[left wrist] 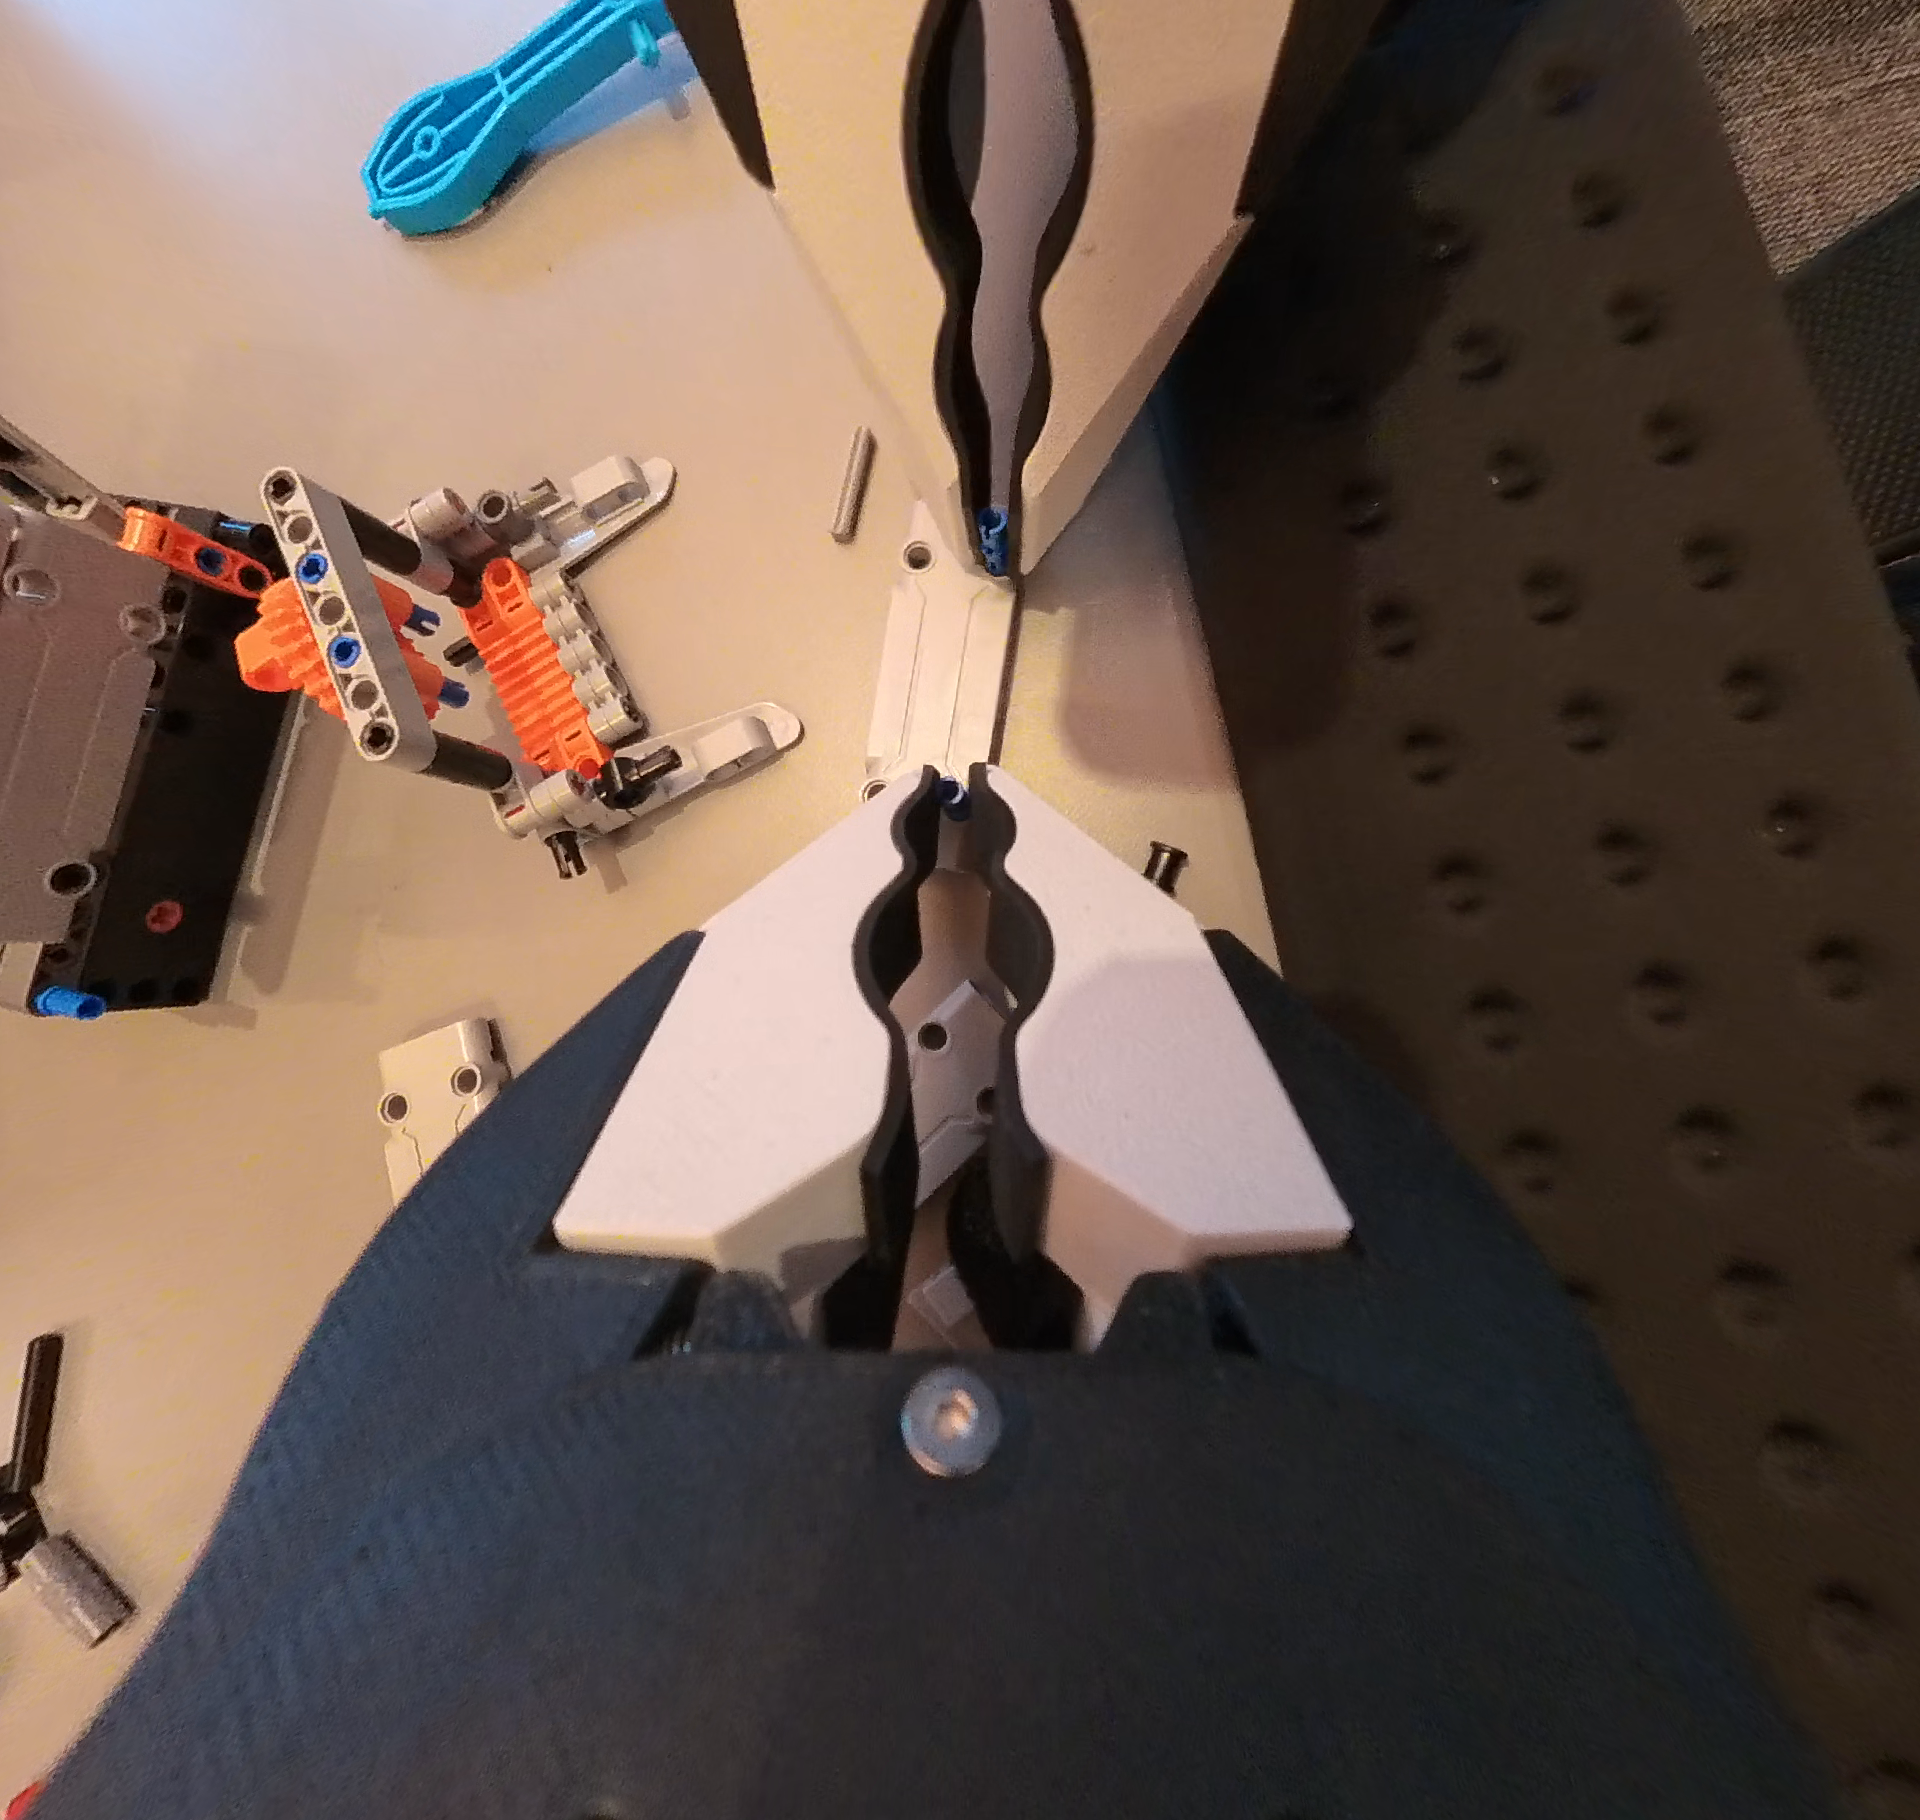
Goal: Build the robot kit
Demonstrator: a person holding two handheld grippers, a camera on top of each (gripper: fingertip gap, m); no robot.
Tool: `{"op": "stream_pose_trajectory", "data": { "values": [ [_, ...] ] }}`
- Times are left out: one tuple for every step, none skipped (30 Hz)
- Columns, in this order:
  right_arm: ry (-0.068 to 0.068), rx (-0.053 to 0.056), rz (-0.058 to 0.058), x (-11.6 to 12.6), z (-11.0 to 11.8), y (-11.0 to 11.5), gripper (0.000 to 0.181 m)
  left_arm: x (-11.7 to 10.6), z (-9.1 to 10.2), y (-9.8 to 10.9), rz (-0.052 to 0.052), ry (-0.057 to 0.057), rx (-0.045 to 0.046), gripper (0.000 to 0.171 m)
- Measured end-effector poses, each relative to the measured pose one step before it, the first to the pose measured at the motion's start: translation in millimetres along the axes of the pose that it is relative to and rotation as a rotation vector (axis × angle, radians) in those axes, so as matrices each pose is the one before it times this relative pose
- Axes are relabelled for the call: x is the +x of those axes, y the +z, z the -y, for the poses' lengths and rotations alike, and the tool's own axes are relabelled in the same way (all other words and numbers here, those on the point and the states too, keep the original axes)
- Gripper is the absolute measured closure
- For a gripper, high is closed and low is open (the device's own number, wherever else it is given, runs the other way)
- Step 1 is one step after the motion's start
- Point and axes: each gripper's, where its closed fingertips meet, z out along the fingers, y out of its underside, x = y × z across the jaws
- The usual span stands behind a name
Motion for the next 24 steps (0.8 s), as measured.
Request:
{"op": "stream_pose_trajectory", "data": {
  "values": [
    [0.0053, -0.0082, 0.011, 0.34, 0.27, 0.08, 0.178, -0.04, 0.02, -0.03, -0.0037, -0.0037, 0.00172, 0.169],
    [0.0102, 0.002, 0.003, 1.05, 0.58, 0.13, 0.178, -0.19, -0.13, -0.16, -0.0003, 0.0002, -0.00072, 0.169],
    [0.0163, 0.0132, 0.0085, -0.01, 0.52, -0.05, 0.178, -0.08, -0.2, -0.19, 0.0014, 0.0025, -0.00043, 0.169],
    [0.013, 0.0156, 0.0054, -0.09, 0.02, -0.78, 0.177, 0.07, 0.14, -0.16, 0.0013, 0.0002, 0.00207, 0.169],
    [0.0103, 0.0193, -0.0015, -0.17, 0.89, -2.0, 0.172, -0.1, -0.15, -0.14, 0.0007, -0.0001, 0.00062, 0.169],
    [0.005, 0.0231, -0.005, -0.41, 2.26, -3.29, 0.172, 0.07, -0.24, -0.37, -0.0016, -0.0011, -0.00081, 0.169],
    [-0.0003, 0.0204, -0.0108, -0.06, 2.9, -3.11, 0.174, 0.23, -0.05, -0.12, -0.0038, -0.003, 0.00112, 0.168],
    [-0.0027, 0.011, -0.0138, 0.5, 2.34, -1.73, 0.174, 0.08, 0.14, 0.12, -0.0051, -0.0039, 0.0036, 0.168],
    [-0.0038, -0.0054, -0.016, 0.98, 0.35, 0.25, 0.174, 0.53, 0.19, 0.0, -0.0085, -0.0037, 0.00407, 0.167],
    [-0.0068, -0.0133, -0.0146, 0.95, -0.61, 1.58, 0.174, 0.68, -0.03, -0.15, -0.0087, -0.0027, 0.00238, 0.166],
    [-0.0066, -0.0052, -0.0035, -0.63, 0.43, 2.16, 0.175, 0.43, -0.04, -0.14, -0.0062, -0.004, 0.00169, 0.164],
    [-0.0041, -0.0052, -0.0004, -0.48, 0.0, 2.13, 0.176, 0.39, -0.09, -0.21, -0.0025, -0.0024, 0.0006, 0.164],
    [-0.0027, -0.0087, -0.0107, 1.54, -1.01, 1.79, 0.177, -0.68, -0.57, -0.5, 0.0055, 0.0014, -0.00294, 0.168],
    [0.0018, 0.0011, -0.0104, 2.02, 0.29, 0.81, 0.175, -0.71, -0.79, -0.59, 0.0049, 0.0014, -0.00444, 0.168],
    [0.0026, 0.015, -0.0018, 0.44, 2.67, -0.48, 0.172, -0.45, -0.46, -0.53, -0.0007, -0.0085, -0.00151, 0.169],
    [-0.0025, 0.0195, -0.0049, 0.11, 3.96, -1.29, 0.169, -0.12, -0.54, -0.6, -0.0075, -0.0143, 0.00136, 0.169],
    [-0.011, 0.0131, -0.0197, 1.39, 3.74, -1.66, 0.164, -0.37, -0.27, -1.27, -0.0087, -0.0166, 0.00431, 0.169],
    [-0.0201, 0.0034, -0.0319, 2.45, 2.99, -1.44, 0.16, -0.54, 0.29, -1.92, -0.0103, -0.0181, 0.0081, 0.169],
    [-0.0247, 0.0055, -0.0333, 2.1, 3.52, -1.21, 0.154, -0.45, 1.2, -2.56, -0.0125, -0.0203, 0.01356, 0.169],
    [-0.0214, 0.0111, -0.023, 0.49, 4.69, -1.18, 0.15, -0.95, 1.8, -2.87, -0.0108, -0.0224, 0.01662, 0.169],
    [-0.0208, 0.0063, -0.0255, 1.04, 4.32, -0.91, 0.147, -0.88, 1.55, -3.28, -0.0116, -0.0229, 0.01429, 0.169],
    [-0.029, 0.0031, -0.0329, 1.8, 4.02, -0.88, 0.143, -0.18, 1.32, -3.39, -0.0143, -0.0229, 0.01371, 0.169],
    [-0.0304, 0.0024, -0.0326, 1.68, 4.28, -0.76, 0.141, 0.5, 1.44, -3.61, -0.0166, -0.0251, 0.0156, 0.169],
    [-0.0318, 0.0008, -0.0368, 2.38, 4.65, -0.64, 0.14, 1.1, 1.89, -3.55, -0.0199, -0.0269, 0.01962, 0.169]
  ]
}}
